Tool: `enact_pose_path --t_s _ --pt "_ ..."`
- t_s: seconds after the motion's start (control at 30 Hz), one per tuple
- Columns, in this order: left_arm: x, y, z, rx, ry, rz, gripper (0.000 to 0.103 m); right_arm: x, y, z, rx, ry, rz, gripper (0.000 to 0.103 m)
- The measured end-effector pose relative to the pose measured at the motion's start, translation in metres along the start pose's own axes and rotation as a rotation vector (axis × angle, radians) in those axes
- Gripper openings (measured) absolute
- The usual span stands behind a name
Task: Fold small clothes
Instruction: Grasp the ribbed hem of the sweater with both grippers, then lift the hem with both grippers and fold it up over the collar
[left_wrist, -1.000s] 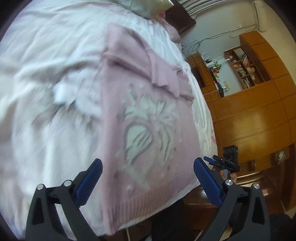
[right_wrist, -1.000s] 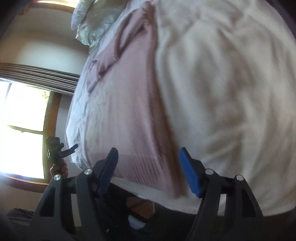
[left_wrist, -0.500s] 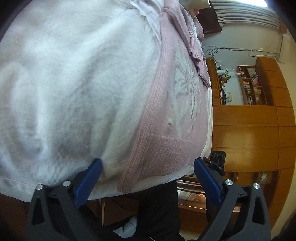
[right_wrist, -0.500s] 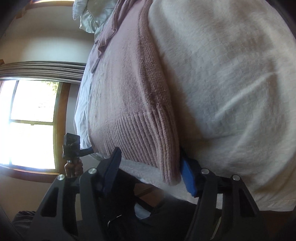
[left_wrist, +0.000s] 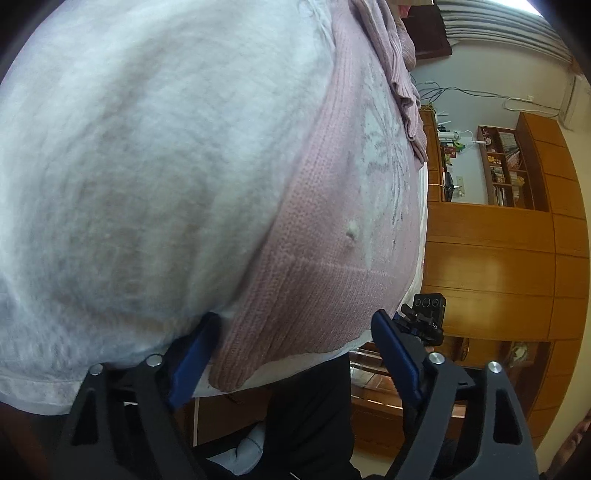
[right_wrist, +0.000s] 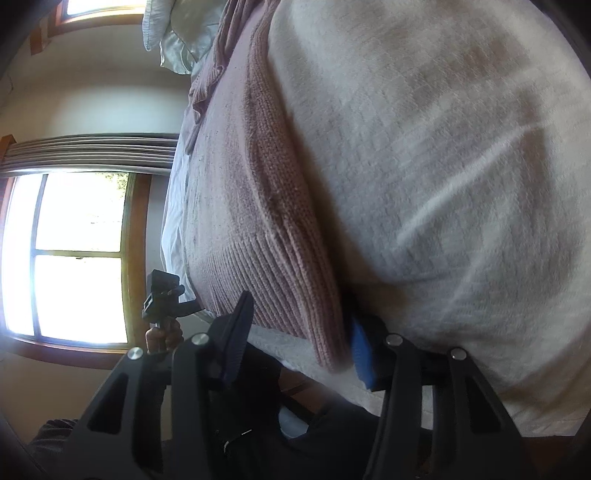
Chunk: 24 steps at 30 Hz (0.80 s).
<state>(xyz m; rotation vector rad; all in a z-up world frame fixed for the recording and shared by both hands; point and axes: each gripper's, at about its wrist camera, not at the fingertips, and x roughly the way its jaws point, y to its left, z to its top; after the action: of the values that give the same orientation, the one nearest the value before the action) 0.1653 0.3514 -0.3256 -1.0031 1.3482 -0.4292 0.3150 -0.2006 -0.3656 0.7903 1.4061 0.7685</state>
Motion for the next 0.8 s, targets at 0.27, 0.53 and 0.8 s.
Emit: enact_pose_path --t_s 0.27,0.53,0.8 --pt "-0.001 -0.003 -0.006 -0.004 -0.036 -0.049 0.008 -0.002 0.015 -0.009 -0.036 -0.065 -0.054 0.007" --pt "-0.027 -0.020 -0.031 0.022 -0.136 -0.178 0.007 -0.039 0.053 -0.035 -0.072 -0.186 0.032 0.006" --pt "-0.041 -0.040 -0.053 0.065 -0.177 -0.258 0.006 -0.053 0.080 -0.063 -0.107 -0.218 0.056 0.005"
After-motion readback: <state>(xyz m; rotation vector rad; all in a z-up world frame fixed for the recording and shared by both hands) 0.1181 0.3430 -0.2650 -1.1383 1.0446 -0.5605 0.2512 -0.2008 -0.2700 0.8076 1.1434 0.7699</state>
